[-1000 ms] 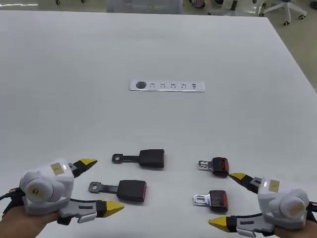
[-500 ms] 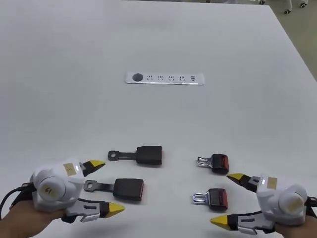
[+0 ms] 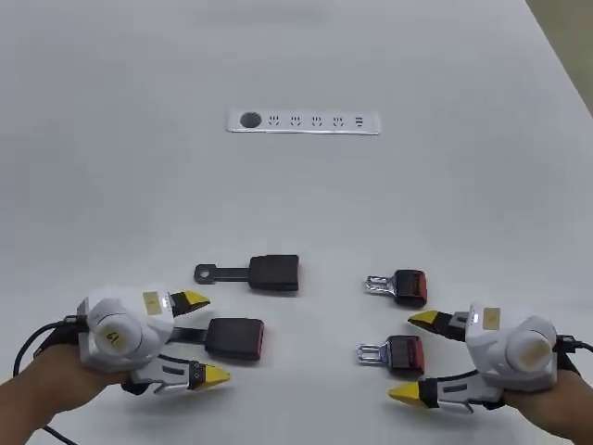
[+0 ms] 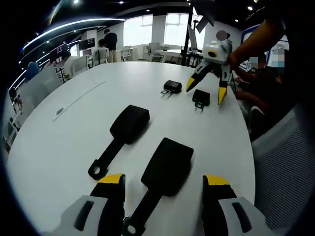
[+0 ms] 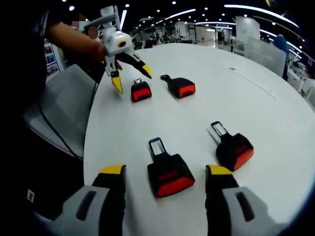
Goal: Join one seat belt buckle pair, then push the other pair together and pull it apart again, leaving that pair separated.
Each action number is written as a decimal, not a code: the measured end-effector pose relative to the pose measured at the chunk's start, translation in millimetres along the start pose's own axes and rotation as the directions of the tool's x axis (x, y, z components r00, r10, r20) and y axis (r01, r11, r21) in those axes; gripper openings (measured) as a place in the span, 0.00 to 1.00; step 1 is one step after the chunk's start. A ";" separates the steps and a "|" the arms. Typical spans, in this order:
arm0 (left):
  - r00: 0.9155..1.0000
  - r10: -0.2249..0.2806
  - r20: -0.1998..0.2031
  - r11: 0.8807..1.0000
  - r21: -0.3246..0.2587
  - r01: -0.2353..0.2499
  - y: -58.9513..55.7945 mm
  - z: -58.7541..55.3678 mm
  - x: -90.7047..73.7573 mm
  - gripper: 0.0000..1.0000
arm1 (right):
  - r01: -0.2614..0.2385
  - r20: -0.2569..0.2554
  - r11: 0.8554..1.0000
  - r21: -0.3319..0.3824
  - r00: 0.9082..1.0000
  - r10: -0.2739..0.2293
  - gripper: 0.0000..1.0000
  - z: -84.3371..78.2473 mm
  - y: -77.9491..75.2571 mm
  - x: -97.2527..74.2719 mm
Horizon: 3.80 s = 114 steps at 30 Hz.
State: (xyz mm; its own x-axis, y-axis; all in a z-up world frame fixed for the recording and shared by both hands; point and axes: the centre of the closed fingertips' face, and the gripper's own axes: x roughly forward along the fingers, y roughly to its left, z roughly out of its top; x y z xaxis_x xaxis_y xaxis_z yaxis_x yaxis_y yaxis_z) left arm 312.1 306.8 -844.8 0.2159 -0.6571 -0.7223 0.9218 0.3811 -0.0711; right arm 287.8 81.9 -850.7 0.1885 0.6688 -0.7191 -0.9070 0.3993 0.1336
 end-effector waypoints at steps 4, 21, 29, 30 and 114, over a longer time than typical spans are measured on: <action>1.000 -0.026 -0.018 0.999 0.027 0.026 0.5 -3.3 6.2 0.63 | -0.022 -0.003 1.000 -0.001 1.000 0.022 0.65 -0.3 0.1 1.9; 0.996 -0.073 -0.052 0.985 0.152 0.080 -2.7 -4.8 14.8 0.42 | -0.076 -0.075 0.995 -0.067 0.995 0.071 0.54 -9.7 -4.0 2.8; 0.994 -0.084 -0.063 0.981 0.173 0.094 -1.7 -5.6 15.4 0.36 | -0.087 -0.099 0.991 -0.099 0.992 0.077 0.45 -11.1 -2.2 1.4; 0.994 -0.086 -0.064 0.979 0.180 0.096 -1.2 -5.7 15.1 0.36 | -0.082 -0.101 0.991 -0.102 0.992 0.071 0.43 -11.3 -3.1 1.4; 0.986 -0.086 -0.145 0.973 0.201 0.114 -1.4 -6.8 15.4 0.34 | -0.166 -0.034 0.969 -0.185 0.986 0.163 0.34 88.4 37.1 101.7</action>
State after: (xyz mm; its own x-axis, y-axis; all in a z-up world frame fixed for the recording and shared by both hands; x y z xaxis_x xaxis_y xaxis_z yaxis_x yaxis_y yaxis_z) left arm 311.9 300.6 -860.6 0.0869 -0.5858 -0.8058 0.9863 0.1646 -0.0133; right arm 306.6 220.2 -858.6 0.0257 0.7030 -0.7107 -0.9796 0.1594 0.1223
